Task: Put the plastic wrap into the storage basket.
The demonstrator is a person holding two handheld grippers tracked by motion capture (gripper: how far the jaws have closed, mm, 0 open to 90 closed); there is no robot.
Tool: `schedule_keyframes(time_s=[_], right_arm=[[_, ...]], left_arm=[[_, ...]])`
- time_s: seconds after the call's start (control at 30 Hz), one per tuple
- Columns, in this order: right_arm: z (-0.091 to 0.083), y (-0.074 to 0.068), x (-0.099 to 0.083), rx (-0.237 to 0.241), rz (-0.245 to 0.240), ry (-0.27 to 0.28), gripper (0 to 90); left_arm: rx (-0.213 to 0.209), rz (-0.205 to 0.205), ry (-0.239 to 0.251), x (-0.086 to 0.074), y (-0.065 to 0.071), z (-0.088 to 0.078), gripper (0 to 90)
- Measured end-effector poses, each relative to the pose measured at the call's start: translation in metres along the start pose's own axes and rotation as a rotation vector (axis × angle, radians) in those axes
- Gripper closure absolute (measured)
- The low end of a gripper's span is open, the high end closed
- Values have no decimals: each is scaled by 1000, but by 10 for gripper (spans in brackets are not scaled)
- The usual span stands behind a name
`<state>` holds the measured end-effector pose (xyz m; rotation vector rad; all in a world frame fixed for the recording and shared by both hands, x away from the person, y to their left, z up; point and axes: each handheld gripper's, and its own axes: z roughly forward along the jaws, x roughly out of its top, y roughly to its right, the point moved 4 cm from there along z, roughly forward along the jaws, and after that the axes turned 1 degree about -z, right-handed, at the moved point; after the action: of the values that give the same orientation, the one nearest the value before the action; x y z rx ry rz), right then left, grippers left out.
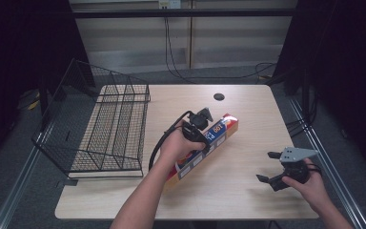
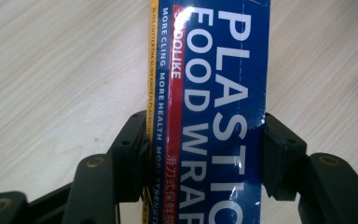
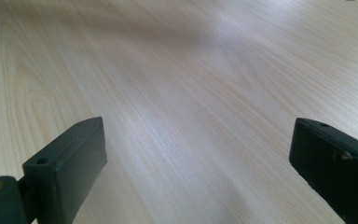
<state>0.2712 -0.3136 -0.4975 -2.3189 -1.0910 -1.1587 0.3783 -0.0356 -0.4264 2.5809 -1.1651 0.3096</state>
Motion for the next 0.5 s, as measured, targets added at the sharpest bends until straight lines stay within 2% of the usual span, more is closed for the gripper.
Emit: schedule_keyframes(time_s=[0.13, 0.2, 0.27, 0.3, 0.5], right_arm=[[0, 0, 0, 1, -1, 2, 36], [0, 0, 0, 3, 3, 6, 35], [0, 0, 1, -4, 7, 15, 34], [0, 0, 1, -2, 8, 16, 34], [0, -1, 1, 0, 6, 13, 34]], left_arm=[[-2, -22, 11, 1, -4, -11, 436], [11, -42, 28, 2, -5, -15, 436], [15, -45, 28, 3, -8, -22, 437], [13, -64, 38, 3, -7, -24, 437], [19, -75, 54, 6, -14, -40, 437]])
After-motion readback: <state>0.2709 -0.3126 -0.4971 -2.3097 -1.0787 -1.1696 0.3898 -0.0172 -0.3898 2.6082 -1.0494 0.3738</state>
